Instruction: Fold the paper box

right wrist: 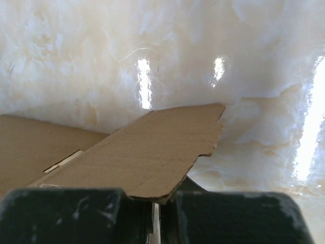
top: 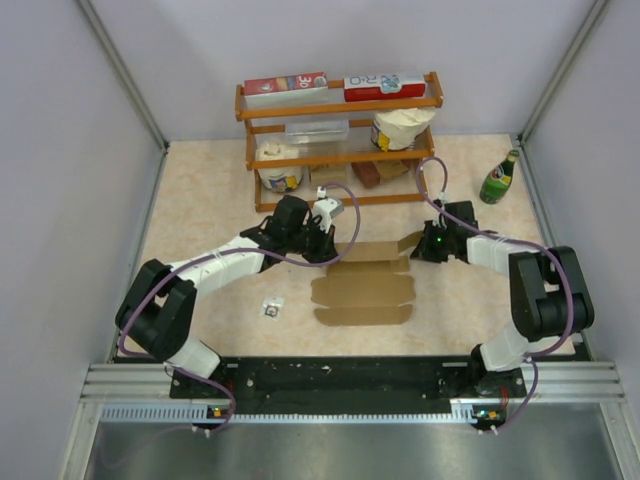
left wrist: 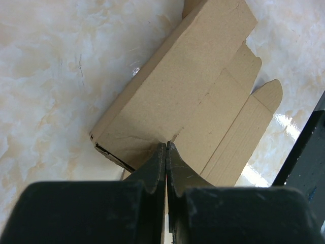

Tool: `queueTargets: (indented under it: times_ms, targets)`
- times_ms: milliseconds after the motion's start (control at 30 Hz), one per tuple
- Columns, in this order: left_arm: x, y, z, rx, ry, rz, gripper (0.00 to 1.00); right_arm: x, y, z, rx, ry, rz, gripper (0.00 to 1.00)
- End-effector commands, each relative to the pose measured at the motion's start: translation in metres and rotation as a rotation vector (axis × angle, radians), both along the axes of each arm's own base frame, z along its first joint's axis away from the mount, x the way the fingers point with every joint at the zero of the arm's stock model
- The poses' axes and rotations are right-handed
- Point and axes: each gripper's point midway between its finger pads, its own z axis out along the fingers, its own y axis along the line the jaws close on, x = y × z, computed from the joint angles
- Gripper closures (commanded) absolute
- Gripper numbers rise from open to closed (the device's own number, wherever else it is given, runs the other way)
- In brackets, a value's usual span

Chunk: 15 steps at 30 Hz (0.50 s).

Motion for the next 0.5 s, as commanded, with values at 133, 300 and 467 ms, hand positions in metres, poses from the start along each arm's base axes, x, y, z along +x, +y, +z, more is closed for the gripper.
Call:
queueTargets:
  times_ms: [133, 300, 467]
  targets:
    - [0.003, -0.003, 0.006, -0.008, -0.009, -0.001, 1.0, -0.022, 0.015, -0.012, 0.025, 0.087, 0.085, 1.0]
    - [0.003, -0.004, 0.006, -0.01, -0.008, -0.003, 1.0, -0.022, 0.018, -0.007, 0.041, 0.075, 0.096, 1.0]
    - [0.003, -0.004, 0.005, -0.008, -0.006, -0.003, 1.0, -0.021, 0.022, 0.003, 0.065, 0.05, 0.102, 1.0]
